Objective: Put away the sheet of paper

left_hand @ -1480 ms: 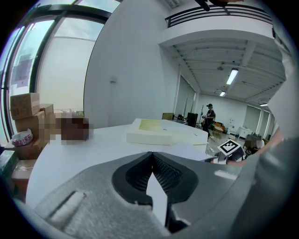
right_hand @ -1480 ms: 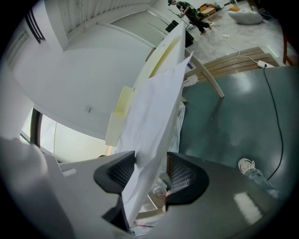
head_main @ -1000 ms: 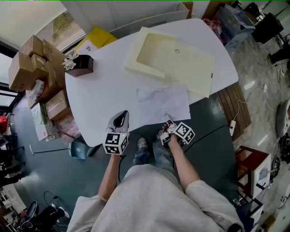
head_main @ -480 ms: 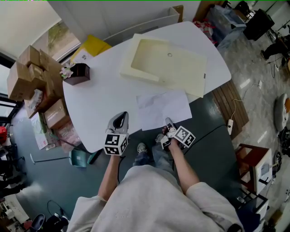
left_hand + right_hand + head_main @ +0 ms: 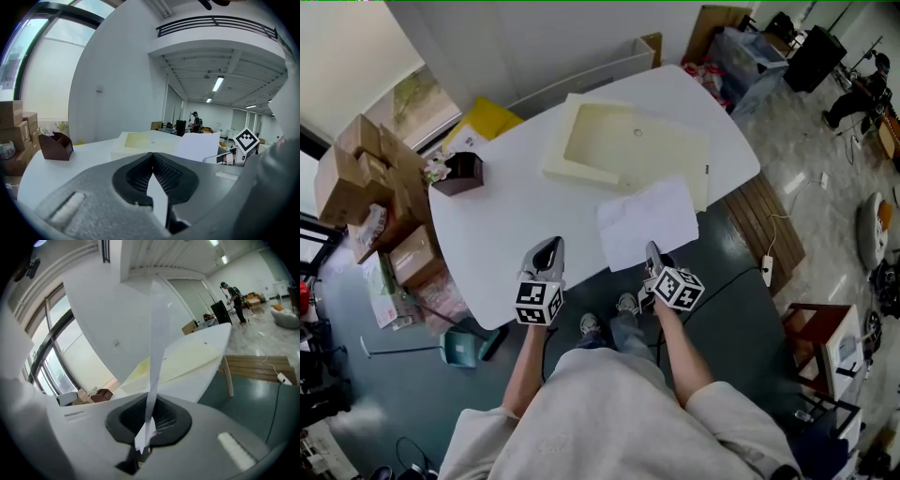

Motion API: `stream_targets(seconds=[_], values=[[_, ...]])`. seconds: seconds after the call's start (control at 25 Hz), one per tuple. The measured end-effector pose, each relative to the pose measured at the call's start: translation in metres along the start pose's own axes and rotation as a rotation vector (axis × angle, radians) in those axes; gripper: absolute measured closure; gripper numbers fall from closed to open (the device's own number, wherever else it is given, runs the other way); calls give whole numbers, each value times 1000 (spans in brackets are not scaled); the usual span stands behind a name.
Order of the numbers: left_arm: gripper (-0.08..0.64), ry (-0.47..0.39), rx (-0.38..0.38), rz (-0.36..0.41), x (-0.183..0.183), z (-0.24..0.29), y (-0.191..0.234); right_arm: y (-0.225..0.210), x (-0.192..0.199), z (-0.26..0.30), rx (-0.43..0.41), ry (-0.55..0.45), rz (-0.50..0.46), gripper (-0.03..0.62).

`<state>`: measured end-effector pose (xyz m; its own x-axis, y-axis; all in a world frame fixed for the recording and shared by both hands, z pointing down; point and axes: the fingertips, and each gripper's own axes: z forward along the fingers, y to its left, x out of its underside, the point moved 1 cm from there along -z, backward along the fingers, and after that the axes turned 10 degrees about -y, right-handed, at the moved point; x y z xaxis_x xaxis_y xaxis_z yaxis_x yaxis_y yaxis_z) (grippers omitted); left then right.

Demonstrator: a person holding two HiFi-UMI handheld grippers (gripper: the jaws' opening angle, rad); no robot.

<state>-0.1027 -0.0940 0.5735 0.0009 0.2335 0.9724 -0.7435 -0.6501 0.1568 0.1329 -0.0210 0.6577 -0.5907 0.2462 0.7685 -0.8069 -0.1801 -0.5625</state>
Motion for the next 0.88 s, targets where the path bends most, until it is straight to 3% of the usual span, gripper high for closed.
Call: stream_targets(seconds=[0.4,0.88], values=[[554,-85,70,8,-40,7,-9,36,-58,-21,20,-109,-322,591],[554,-143,171,21,-65,5,-28,50,-103,-62,88,-237,-453,591]])
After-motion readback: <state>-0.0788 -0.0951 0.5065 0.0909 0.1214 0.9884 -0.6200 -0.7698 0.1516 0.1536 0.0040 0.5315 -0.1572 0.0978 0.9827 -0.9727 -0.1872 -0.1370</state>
